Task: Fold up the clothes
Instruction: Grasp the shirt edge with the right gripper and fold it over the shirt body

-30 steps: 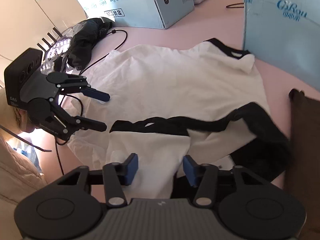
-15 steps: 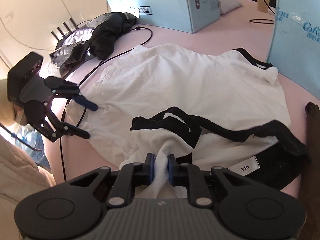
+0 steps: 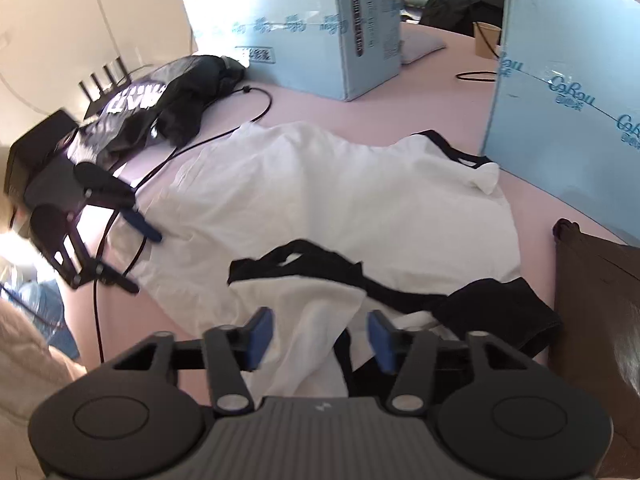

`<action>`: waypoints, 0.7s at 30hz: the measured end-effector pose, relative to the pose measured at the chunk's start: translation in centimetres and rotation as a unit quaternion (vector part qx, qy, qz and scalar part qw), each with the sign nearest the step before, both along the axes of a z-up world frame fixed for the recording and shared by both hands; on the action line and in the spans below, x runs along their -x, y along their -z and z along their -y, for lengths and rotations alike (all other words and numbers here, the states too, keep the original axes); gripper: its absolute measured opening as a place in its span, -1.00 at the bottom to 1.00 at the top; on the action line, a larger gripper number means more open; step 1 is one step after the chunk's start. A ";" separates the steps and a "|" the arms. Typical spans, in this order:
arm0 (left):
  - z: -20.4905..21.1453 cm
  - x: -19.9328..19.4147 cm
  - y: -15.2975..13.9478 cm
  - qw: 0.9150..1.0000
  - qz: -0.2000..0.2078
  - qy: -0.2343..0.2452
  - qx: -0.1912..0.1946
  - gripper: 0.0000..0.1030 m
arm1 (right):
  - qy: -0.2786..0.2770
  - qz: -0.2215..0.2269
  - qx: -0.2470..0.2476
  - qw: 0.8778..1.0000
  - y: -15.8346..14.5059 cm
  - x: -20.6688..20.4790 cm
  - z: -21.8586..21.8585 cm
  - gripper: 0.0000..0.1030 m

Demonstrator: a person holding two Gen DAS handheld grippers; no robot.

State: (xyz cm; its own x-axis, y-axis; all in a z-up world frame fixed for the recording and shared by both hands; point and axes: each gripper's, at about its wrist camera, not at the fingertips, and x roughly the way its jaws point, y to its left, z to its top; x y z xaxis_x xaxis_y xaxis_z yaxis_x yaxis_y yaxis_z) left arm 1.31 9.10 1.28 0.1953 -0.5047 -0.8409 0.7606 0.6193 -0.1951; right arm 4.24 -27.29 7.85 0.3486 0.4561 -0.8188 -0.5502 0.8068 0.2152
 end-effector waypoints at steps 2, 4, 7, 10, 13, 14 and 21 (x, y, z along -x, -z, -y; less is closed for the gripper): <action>0.5 0.3 -0.1 1.000 0.000 -0.003 0.012 0.38 | -0.005 -0.042 -0.025 0.999 1.1 -2.2 -0.1 0.56; 1.0 0.6 -0.2 1.000 -0.002 -0.007 0.022 0.38 | -0.007 -0.056 -0.023 0.998 2.2 -3.6 -0.5 0.33; 1.2 0.7 -0.2 0.999 -0.005 -0.015 0.030 0.38 | -0.030 -0.059 -0.017 0.998 2.9 -3.8 -1.5 -0.14; 1.2 0.6 -0.2 0.999 -0.009 -0.021 0.034 0.38 | -0.051 -0.060 -0.010 0.997 3.0 -3.3 -2.2 -0.48; 1.2 0.5 0.0 0.999 -0.010 -0.025 0.033 0.38 | -0.053 -0.043 0.002 0.998 2.8 -2.4 -2.4 -0.59; 1.3 0.5 0.0 0.999 -0.011 -0.024 0.033 0.38 | -0.053 -0.035 0.002 0.998 2.4 -2.1 -2.4 -0.59; 1.9 0.7 0.2 0.999 -0.012 -0.010 0.033 0.38 | -0.080 0.026 0.012 0.996 -0.5 0.6 -3.7 -0.71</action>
State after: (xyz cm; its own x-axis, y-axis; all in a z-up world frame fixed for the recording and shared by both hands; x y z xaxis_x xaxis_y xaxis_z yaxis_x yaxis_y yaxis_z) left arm 0.66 7.20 1.12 0.1850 -0.5559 -0.8104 0.7428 0.6190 -0.2550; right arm 3.68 -23.58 8.31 0.3143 0.4891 -0.8137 -0.6824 0.7122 0.1646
